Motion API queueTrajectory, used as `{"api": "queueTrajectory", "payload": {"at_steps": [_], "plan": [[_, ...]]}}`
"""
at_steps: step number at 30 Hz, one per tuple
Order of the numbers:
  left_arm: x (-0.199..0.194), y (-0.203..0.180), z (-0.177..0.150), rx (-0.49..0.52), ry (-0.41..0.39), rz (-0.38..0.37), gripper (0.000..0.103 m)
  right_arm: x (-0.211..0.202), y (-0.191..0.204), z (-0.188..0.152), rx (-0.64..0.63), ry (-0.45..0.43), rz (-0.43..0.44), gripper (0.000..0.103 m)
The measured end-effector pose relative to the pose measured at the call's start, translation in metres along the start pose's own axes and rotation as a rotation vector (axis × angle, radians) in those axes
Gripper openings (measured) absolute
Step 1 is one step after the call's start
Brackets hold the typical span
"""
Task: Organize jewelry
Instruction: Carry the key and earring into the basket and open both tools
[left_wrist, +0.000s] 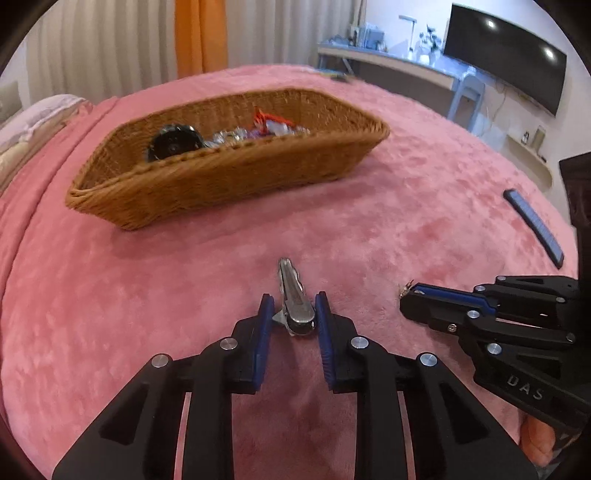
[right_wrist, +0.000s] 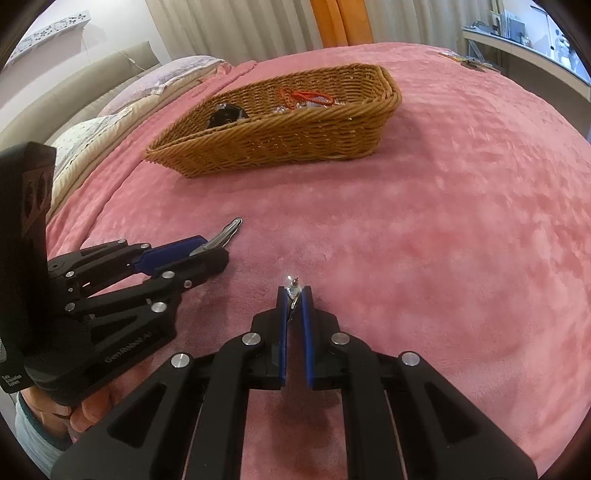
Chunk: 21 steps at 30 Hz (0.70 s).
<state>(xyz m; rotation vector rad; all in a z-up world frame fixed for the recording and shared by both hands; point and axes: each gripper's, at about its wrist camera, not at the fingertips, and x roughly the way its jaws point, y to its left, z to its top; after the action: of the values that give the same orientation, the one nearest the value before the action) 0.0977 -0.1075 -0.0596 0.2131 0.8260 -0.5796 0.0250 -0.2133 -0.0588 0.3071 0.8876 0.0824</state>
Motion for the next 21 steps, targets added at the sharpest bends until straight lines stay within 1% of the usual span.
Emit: {"api": "queueTrajectory", "payload": {"at_steps": [4, 7, 9, 12, 14, 18, 19, 21], "plan": [[-0.022, 0.005, -0.006, -0.026, -0.062, -0.015, 0.021, -0.010, 0.006, -0.001, -0.027, -0.030, 0.002, 0.006], [-0.038, 0.010, -0.011, -0.056, -0.101, -0.046, 0.021, -0.018, 0.010, -0.001, -0.043, -0.047, 0.003, 0.006], [-0.047, 0.012, -0.011, -0.073, -0.121, -0.063, 0.021, -0.024, 0.011, 0.002, -0.051, -0.059, 0.002, 0.006], [-0.068, 0.017, -0.011, -0.103, -0.173, -0.096, 0.021, -0.036, 0.011, 0.008, -0.057, -0.081, 0.002, 0.006], [-0.079, 0.018, -0.009, -0.110, -0.200, -0.103, 0.021, -0.044, 0.012, 0.013, -0.057, -0.095, 0.005, 0.006], [-0.103, 0.018, 0.004, -0.106, -0.258, -0.115, 0.021, -0.069, 0.016, 0.033, -0.081, -0.147, 0.009, 0.006], [-0.111, 0.019, 0.011, -0.108, -0.278, -0.130, 0.021, -0.074, 0.017, 0.039, -0.092, -0.163, 0.006, 0.006], [-0.123, 0.020, 0.025, -0.103, -0.315, -0.126, 0.021, -0.082, 0.021, 0.057, -0.116, -0.196, -0.006, 0.006]]}}
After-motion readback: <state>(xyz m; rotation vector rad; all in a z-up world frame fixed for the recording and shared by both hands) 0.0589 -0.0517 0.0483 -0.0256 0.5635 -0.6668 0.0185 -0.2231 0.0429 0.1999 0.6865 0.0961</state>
